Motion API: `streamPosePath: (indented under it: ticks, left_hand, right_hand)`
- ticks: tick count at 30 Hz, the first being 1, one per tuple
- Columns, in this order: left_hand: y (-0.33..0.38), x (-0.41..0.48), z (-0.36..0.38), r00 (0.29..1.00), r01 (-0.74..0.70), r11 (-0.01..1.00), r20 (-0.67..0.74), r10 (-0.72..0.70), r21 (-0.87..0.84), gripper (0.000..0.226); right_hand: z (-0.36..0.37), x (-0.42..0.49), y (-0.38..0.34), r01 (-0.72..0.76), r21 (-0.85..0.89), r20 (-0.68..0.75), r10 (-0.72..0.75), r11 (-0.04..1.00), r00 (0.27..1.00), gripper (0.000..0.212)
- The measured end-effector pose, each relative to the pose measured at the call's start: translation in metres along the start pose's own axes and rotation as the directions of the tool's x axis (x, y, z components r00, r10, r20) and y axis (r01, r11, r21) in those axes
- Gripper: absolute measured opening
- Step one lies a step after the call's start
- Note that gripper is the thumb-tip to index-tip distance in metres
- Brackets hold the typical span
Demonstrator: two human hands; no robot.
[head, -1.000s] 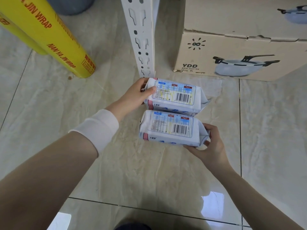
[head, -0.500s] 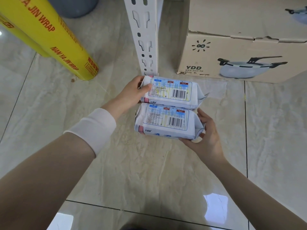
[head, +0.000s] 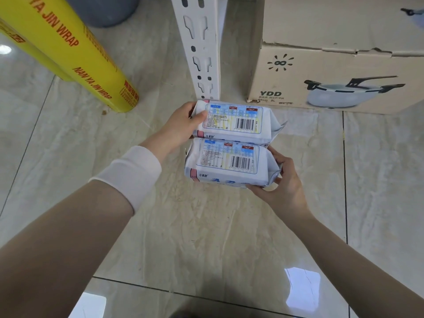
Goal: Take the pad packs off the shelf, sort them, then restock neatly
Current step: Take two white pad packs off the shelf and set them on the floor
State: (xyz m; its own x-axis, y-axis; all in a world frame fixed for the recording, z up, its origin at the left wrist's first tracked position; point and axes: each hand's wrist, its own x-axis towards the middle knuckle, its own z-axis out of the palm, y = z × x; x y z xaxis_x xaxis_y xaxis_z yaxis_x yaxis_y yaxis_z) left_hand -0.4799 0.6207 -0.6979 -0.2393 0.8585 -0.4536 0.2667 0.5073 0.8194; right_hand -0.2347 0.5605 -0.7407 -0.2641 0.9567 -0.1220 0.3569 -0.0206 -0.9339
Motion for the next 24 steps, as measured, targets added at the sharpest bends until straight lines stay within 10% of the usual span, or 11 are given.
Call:
streamPosePath:
  ticks: [24]
  left_hand:
    - [-0.0024,0.0022,-0.0007,0.997,0.026,0.998,-0.075,-0.022,0.055,0.031]
  right_hand:
    - [-0.0001,0.0013,0.0010,-0.006,-0.082,-0.021,0.004,0.997,1.000,0.064]
